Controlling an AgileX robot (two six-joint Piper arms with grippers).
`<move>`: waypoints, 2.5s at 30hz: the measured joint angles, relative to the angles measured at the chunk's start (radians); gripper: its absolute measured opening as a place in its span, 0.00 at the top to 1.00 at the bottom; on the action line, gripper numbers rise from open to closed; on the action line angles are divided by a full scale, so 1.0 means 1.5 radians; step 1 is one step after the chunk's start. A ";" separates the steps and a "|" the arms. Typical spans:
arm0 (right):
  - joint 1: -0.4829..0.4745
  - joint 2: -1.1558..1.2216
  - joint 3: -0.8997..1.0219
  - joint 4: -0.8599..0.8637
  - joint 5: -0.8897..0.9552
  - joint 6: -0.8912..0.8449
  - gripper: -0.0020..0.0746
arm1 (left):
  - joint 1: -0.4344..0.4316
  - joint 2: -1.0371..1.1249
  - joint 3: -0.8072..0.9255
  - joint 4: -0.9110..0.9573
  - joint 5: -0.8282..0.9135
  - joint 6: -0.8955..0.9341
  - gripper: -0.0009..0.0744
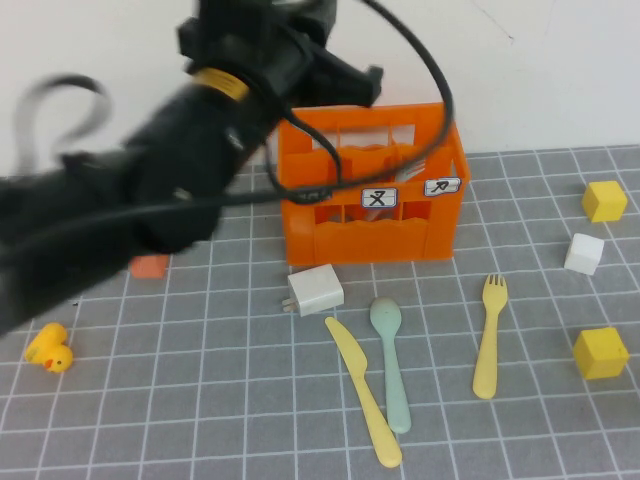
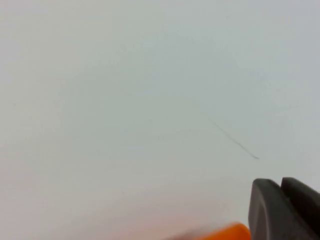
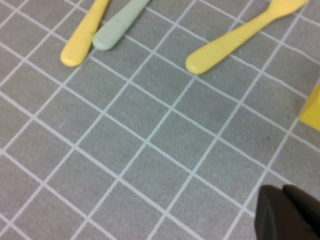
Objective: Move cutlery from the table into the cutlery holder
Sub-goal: Pick up the knife
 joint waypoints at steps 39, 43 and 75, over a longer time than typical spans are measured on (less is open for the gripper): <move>0.000 0.000 0.000 0.043 0.024 -0.024 0.98 | -0.039 0.113 0.000 0.304 0.727 -0.535 0.99; 0.000 0.001 0.000 0.044 0.022 -0.024 0.98 | -0.074 0.116 0.000 0.406 0.702 -0.678 0.99; 0.000 0.007 0.000 0.046 0.017 -0.024 0.98 | -0.107 0.273 -0.085 0.437 0.738 -0.683 0.49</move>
